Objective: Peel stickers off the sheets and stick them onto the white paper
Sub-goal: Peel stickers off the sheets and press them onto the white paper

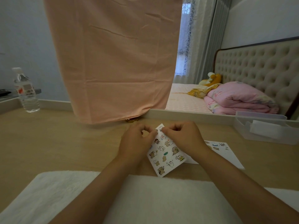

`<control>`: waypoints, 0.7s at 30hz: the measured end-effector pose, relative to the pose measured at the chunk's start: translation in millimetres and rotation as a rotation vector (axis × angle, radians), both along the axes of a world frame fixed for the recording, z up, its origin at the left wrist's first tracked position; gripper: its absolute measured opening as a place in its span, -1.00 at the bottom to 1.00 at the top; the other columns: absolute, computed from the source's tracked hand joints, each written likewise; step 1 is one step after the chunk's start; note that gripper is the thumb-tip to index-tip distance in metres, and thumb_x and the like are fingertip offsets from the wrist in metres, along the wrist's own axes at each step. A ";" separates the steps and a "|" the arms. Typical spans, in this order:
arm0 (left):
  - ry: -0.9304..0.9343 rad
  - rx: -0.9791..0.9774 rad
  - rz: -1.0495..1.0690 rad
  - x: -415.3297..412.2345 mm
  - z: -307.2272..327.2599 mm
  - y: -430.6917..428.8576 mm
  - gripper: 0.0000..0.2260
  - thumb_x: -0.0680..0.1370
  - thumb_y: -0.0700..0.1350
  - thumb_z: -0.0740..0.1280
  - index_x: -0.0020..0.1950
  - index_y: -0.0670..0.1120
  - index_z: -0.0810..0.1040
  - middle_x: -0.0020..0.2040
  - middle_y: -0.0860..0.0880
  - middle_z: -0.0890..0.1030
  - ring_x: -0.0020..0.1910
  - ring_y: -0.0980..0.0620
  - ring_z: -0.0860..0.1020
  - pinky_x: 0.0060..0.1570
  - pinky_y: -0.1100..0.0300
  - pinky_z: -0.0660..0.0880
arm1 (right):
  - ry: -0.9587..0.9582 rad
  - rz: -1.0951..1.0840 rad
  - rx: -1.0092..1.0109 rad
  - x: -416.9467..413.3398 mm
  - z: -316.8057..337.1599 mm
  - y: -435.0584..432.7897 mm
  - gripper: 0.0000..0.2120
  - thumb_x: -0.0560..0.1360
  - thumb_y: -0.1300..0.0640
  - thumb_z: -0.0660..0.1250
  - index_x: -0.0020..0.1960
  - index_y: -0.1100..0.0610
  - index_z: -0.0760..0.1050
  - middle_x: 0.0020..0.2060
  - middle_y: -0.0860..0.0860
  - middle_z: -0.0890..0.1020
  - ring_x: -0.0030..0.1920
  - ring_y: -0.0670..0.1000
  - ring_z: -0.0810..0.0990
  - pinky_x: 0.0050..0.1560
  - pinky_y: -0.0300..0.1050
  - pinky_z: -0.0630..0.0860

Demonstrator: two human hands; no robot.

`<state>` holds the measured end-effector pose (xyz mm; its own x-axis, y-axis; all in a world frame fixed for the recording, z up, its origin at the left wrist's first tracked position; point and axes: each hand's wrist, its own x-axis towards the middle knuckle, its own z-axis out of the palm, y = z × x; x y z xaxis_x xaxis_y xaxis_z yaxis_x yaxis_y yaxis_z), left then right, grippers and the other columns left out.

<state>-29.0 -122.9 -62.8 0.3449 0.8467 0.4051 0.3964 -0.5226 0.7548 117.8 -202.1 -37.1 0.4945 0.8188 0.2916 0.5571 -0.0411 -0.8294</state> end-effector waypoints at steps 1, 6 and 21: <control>0.026 0.043 0.030 -0.5 1.6 -1.0 -0.86 0.53 0.08 0.40 -0.22 0.15 0.55 -0.05 0.17 0.52 0.04 0.11 0.46 0.05 0.09 0.43 | -0.011 -0.016 0.008 -1.8 -1.8 0.7 -0.82 0.49 0.01 0.48 -0.27 0.00 0.69 -0.34 -0.12 0.71 -0.30 -0.11 0.69 -0.15 -0.03 0.66; -0.008 0.054 0.053 -1.5 8.9 -3.9 -0.86 0.52 0.07 0.38 -0.23 0.12 0.54 -0.07 0.14 0.52 -0.05 0.05 0.54 -0.07 0.07 0.48 | -0.036 -0.076 0.103 -9.7 -4.1 1.8 -0.82 0.48 0.01 0.48 -0.30 -0.05 0.67 -0.39 -0.17 0.69 -0.35 -0.15 0.67 -0.23 -0.07 0.64; -0.287 -0.371 -0.085 -2.9 8.3 2.2 -0.79 0.62 -0.06 0.32 -0.08 -0.16 0.64 -0.20 0.00 0.59 -0.26 0.06 0.50 -0.13 0.15 0.46 | 0.038 -0.095 -0.099 8.1 -20.3 6.1 -0.85 0.54 -0.04 0.42 -0.08 0.00 0.70 -0.18 -0.07 0.72 -0.12 -0.02 0.69 0.04 0.08 0.64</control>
